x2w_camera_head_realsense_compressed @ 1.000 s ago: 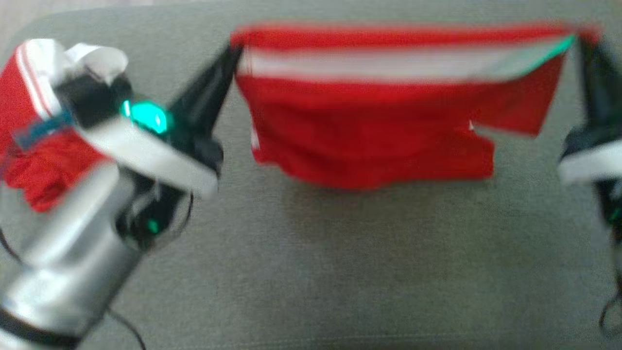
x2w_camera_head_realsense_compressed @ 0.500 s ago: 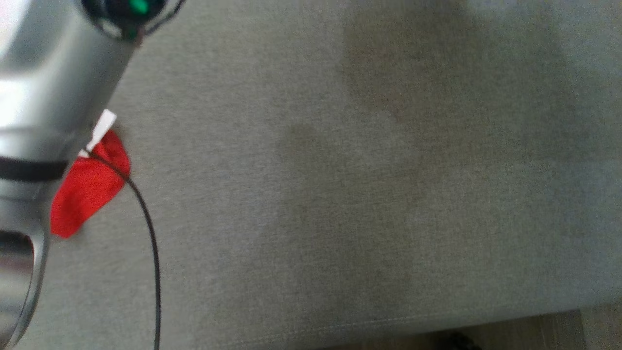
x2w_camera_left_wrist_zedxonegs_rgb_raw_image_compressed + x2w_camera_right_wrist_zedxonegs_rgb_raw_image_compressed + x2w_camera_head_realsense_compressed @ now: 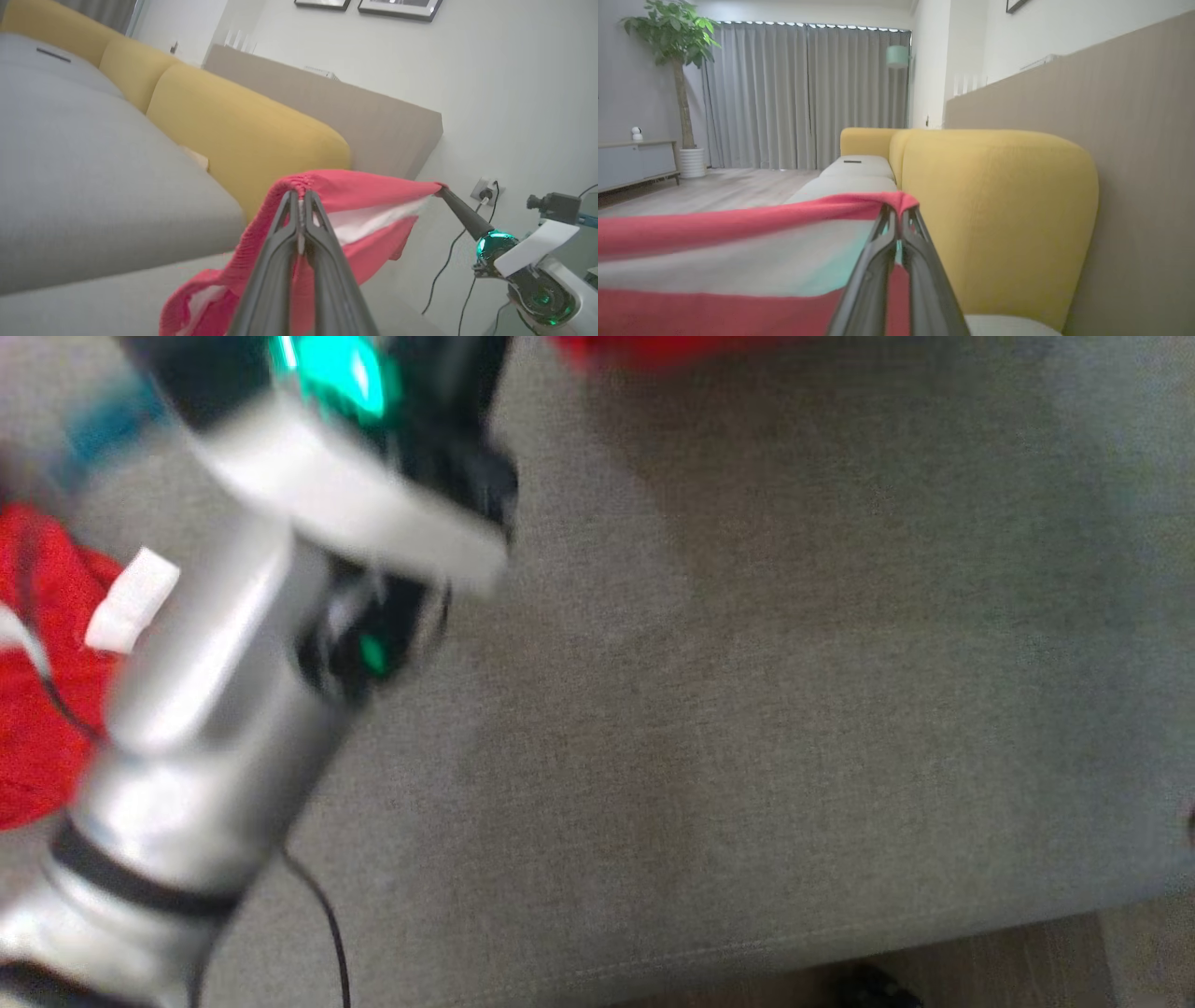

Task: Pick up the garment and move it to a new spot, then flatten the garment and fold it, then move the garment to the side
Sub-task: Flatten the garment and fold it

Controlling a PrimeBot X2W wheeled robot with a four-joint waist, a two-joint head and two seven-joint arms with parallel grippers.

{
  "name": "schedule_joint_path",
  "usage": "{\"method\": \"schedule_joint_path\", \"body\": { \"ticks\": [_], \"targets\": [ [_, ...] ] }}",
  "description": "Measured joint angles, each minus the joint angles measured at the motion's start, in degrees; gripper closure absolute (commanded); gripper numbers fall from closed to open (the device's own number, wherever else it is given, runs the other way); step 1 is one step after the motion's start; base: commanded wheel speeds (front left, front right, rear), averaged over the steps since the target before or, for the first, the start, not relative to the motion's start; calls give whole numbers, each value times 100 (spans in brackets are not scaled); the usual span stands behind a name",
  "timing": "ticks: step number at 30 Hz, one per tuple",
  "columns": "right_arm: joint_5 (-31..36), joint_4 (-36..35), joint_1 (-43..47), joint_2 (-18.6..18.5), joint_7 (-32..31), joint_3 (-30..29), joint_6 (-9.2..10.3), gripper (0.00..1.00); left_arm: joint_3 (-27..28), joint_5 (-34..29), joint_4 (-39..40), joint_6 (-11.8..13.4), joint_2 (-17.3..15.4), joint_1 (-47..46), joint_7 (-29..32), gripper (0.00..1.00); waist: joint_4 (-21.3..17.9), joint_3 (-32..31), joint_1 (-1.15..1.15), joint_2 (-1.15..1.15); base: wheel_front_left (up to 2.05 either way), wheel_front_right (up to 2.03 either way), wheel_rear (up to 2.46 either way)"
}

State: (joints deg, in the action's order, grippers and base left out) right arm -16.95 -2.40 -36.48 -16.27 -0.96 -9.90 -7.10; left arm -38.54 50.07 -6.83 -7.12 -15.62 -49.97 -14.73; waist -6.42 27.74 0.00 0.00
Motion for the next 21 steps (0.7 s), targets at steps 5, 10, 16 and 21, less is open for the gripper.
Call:
{"method": "schedule_joint_path", "body": {
  "ticks": [5,10,16,21],
  "targets": [
    [166,-1126,1727,439,-220,-417,0,100,-159,-258,346,0,-19,1420,1,100,57,-343,0,0,0,0,0],
    [153,-1974,3246,956,-439,-833,0,100,-137,-792,626,-1,-11,2371,1,100,153,-624,0,0,0,0,0],
    [132,-2443,4255,1237,-617,-962,0,100,-86,-1144,776,-2,-3,3100,1,100,260,-792,-1,0,0,0,0],
    [160,-2474,4394,1314,-903,-879,0,100,56,-1140,827,-2,31,3352,2,100,340,-797,0,0,0,0,0]
  ]
}}
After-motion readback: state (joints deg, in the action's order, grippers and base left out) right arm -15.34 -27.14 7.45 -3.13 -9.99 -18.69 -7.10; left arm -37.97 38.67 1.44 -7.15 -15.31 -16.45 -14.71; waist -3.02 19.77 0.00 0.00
